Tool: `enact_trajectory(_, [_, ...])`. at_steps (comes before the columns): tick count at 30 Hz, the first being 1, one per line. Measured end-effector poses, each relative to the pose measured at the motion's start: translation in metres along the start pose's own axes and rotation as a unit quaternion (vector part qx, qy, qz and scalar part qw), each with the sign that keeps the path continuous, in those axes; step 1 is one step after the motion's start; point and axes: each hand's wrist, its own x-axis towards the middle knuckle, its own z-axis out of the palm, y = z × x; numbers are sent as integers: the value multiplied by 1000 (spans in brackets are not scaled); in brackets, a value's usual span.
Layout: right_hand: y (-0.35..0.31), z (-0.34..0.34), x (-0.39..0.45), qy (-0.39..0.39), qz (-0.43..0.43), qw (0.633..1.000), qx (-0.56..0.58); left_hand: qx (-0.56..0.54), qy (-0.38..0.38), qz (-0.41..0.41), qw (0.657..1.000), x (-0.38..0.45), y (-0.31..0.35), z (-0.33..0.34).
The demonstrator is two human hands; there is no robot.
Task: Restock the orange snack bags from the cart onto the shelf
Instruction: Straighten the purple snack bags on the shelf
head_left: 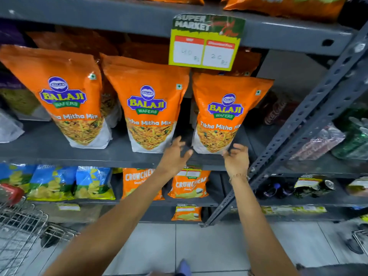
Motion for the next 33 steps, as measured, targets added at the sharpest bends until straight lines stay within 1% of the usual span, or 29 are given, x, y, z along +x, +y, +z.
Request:
enact_trajectory(1, [-6, 8, -17, 22, -18, 999, 17, -9, 36, 11, 999, -13, -8, -14])
enact_trajectory(2, [-14, 20, -34, 22, -44, 999, 22, -21, 75, 25, 997, -25, -18, -31])
enact_trajectory(3, [-23, 34, -52, -1, -65, 998, 19, -45, 105, 30, 993, -36, -33, -51])
enact_trajectory(5, [-43, 71, -87, -67, -93, 993, 11, -121, 137, 11, 983, -55, -64, -99])
enact_trajectory(7, [-69, 118, -118, -124, -114, 985, 26, -148, 163, -6, 975, -67, -99, -151])
enact_trajectory(12, [-132, 242, -188, -190, -144, 970, 56, -99, 205, 6, 974, -86, -156, -280])
enact_trajectory(15, [-167, 312, -221, -219, -146, 963, 65, -89, 243, -13, 966, -95, -186, -351])
enact_trajectory(16, [-177, 332, -227, -233, -150, 959, 63, -82, 266, -26, 960, -99, -193, -371])
enact_trajectory(19, [-203, 382, -240, -268, -150, 950, 61, -8, 353, -102, 930, -99, -217, -430])
enact_trajectory(20, [-212, 395, -243, -285, -144, 945, 63, -8, 352, -125, 927, -95, -228, -448])
enact_trajectory(21, [-221, 409, -245, -306, -133, 941, 61, -18, 328, -152, 932, -87, -242, -464])
enact_trajectory(22, [-228, 422, -246, -332, -118, 934, 58, -21, 287, -189, 939, -77, -260, -480])
enact_trajectory(23, [-235, 436, -246, -357, -111, 926, 54, -14, 253, -215, 943, -60, -291, -495])
enact_trajectory(25, [-239, 464, -241, -393, -132, 910, 24, 15, 200, -243, 949, -43, -319, -514])
enact_trajectory(26, [-235, 480, -236, -396, -145, 907, 1, 25, 184, -233, 955, -45, -315, -516])
enact_trajectory(28, [-219, 509, -223, -390, -151, 908, -21, 37, 162, -185, 969, -57, -293, -515])
enact_trajectory(30, [-225, 509, -236, -352, -145, 925, -14, 47, 159, -157, 974, -59, -292, -512])
enact_trajectory(32, [-233, 502, -249, -305, -130, 943, 2, 46, 174, -134, 974, -59, -292, -509])
enact_trajectory(33, [-231, 499, -250, -294, -124, 948, 13, 44, 174, -122, 976, -58, -293, -507])
